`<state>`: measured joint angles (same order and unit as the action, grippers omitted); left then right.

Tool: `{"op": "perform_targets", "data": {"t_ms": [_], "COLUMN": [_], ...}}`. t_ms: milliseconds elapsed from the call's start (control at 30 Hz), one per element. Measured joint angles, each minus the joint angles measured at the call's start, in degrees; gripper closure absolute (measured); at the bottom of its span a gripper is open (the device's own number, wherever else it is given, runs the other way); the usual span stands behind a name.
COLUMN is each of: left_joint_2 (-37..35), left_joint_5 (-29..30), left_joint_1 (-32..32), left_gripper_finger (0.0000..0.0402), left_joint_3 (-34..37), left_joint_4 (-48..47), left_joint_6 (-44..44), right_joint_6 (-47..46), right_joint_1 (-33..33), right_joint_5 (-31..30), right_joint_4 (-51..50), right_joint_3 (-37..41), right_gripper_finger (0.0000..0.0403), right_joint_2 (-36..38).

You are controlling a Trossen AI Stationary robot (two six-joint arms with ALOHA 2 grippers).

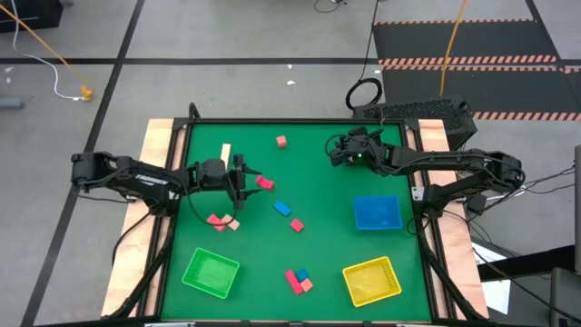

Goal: Sort & place blocks by color
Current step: Put the red block into the blue bin

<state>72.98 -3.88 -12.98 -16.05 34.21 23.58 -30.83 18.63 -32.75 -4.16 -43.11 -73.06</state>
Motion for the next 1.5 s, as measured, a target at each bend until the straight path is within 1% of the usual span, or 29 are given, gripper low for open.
{"op": "perform_targets", "data": {"t_ms": [67, 133, 267, 400, 500, 700, 900, 1033, 1167, 1300, 1400, 1500], "left_joint_2": [2.29, 6.14, 11.93, 15.16, 15.78, 15.92, 15.9, 15.9, 15.9, 15.92, 15.92, 15.92], "left_joint_5": [-2.23, -3.55, -3.43, -5.04, -6.81, -8.09, -8.12, -8.26, -8.25, -8.24, -8.24, -8.19], "left_joint_1": [-0.79, -1.27, -3.27, -5.26, -6.3, -7.92, -9.51, -9.83, -9.83, -9.46, -8.82, -8.1], "left_gripper_finger": [0.0148, 0.0148, 0.0148, 0.0148, 0.0139, 0.0109, 0.0082, 0.0077, 0.0085, 0.0102, 0.0123, 0.0157], "left_joint_3": [-1.15, -3.89, -9.4, -12.82, -13.57, -13.54, -13.54, -13.54, -13.54, -13.54, -13.54, -13.54], "left_joint_4": [-0.33, -0.63, -7.89, -13.15, -14.86, -19.8, -22.53, -22.87, -22.84, -21.58, -21.45, -22.19], "left_joint_6": [-0.69, -0.49, 0.72, 2.04, 4.52, 8.4, 8.71, 7.27, 4.8, -0.85, -6.19, -9.68], "right_joint_6": [0.0, 0.0, 0.0, 0.0, 0.0, 0.0, 0.0, 0.0, 0.0, 0.01, 0.0, 0.0], "right_joint_1": [0.0, 0.0, 0.0, 0.0, 0.0, 0.0, 0.0, 0.0, 0.0, 0.02, 0.0, 0.01], "right_joint_5": [0.01, 0.0, 0.02, 0.02, 0.02, 0.02, 0.02, 0.02, 0.02, 0.02, 0.02, 0.02], "right_joint_4": [-0.02, -0.05, -0.25, -0.37, -0.37, -0.35, -0.37, -0.37, -0.37, -0.36, -0.36, -0.37], "right_joint_3": [0.0, 0.0, 0.0, 0.0, 0.0, 0.0, 0.0, 0.0, 0.0, 0.0, 0.0, 0.0], "right_gripper_finger": [0.0156, 0.0156, 0.0156, 0.0156, 0.0156, 0.0156, 0.0156, 0.0156, 0.0156, 0.0156, 0.0156, 0.0156], "right_joint_2": [0.0, 0.0, 0.0, 0.0, 0.0, 0.0, 0.0, 0.0, 0.0, 0.0, 0.0, 0.0]}}
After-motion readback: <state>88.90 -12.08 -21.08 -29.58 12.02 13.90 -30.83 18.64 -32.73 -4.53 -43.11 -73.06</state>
